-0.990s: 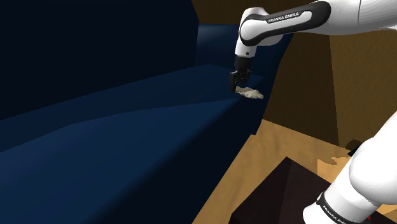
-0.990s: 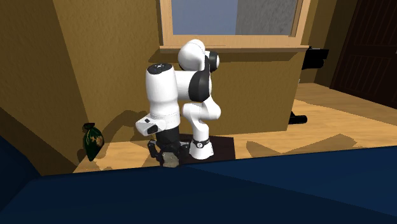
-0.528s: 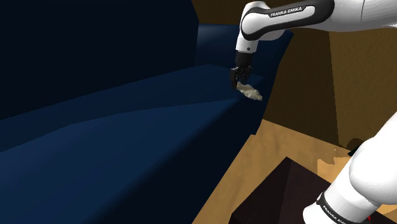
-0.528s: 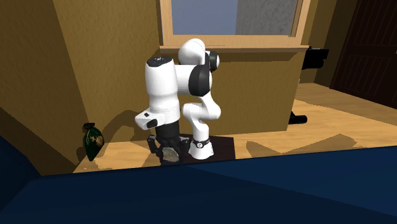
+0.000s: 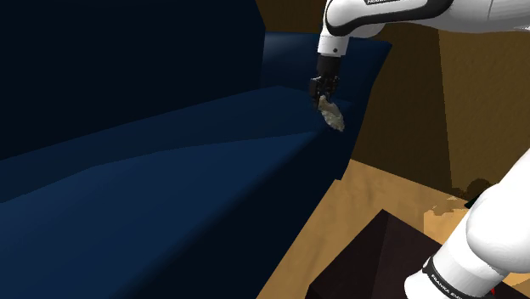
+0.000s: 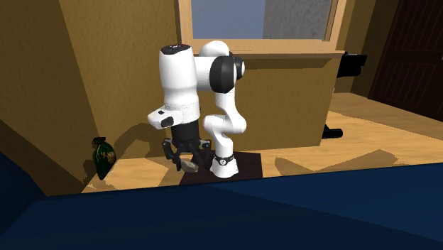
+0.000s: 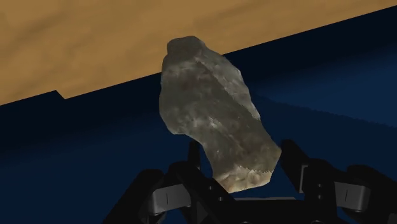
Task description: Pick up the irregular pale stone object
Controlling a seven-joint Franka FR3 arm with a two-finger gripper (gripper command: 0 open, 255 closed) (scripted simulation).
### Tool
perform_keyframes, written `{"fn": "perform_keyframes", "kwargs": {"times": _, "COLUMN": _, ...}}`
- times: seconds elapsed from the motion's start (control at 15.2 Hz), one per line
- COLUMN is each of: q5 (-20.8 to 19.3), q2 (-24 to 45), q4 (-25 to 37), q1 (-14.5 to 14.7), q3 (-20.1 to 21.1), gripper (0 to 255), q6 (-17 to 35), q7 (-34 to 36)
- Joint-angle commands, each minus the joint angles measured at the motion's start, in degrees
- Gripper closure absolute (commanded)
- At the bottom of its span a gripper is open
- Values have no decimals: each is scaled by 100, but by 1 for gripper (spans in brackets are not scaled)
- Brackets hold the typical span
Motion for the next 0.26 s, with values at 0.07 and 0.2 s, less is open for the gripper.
{"fn": "perform_keyframes", "kwargs": {"times": 0.07, "q5": 0, "q2": 31, "q4": 267, "q1": 0, "q3": 0, "gripper": 255, "q6": -238, "q7": 5}}
{"fn": "perform_keyframes", "kwargs": {"times": 0.2, "q5": 0, "q2": 32, "q4": 281, "q1": 0, "q3": 0, "gripper": 255, "q6": -250, "q7": 5}}
